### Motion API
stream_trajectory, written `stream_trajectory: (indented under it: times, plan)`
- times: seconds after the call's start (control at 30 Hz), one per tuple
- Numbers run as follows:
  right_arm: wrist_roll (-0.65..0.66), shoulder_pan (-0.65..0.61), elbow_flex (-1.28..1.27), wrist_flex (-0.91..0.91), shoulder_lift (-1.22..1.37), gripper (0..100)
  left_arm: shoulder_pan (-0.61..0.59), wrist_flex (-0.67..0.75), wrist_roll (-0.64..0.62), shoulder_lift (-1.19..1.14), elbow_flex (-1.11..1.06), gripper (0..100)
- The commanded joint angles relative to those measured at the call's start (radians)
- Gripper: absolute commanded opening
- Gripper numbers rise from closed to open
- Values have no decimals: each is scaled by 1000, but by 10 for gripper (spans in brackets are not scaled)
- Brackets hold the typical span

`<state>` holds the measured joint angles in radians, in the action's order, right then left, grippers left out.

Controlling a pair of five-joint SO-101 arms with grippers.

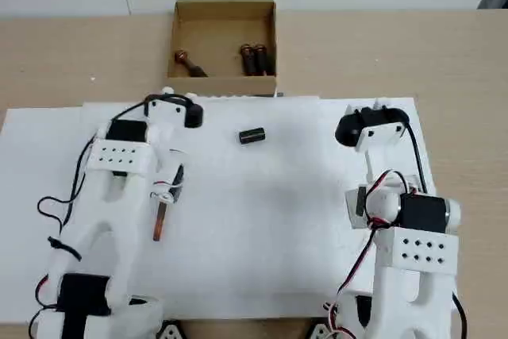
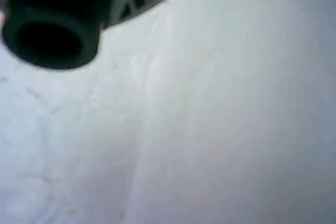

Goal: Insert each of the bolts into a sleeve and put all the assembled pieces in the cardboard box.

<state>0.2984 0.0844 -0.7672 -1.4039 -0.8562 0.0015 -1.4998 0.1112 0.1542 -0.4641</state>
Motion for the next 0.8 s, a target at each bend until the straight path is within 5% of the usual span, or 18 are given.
stream_trajectory:
  times: [0.0,0.77]
  plan:
    - [26,10,8,16,-13,4,-25,34,17,-3,38,82]
    - [49,10,8,15,-13,4,-23,259,17,-3,-219,97]
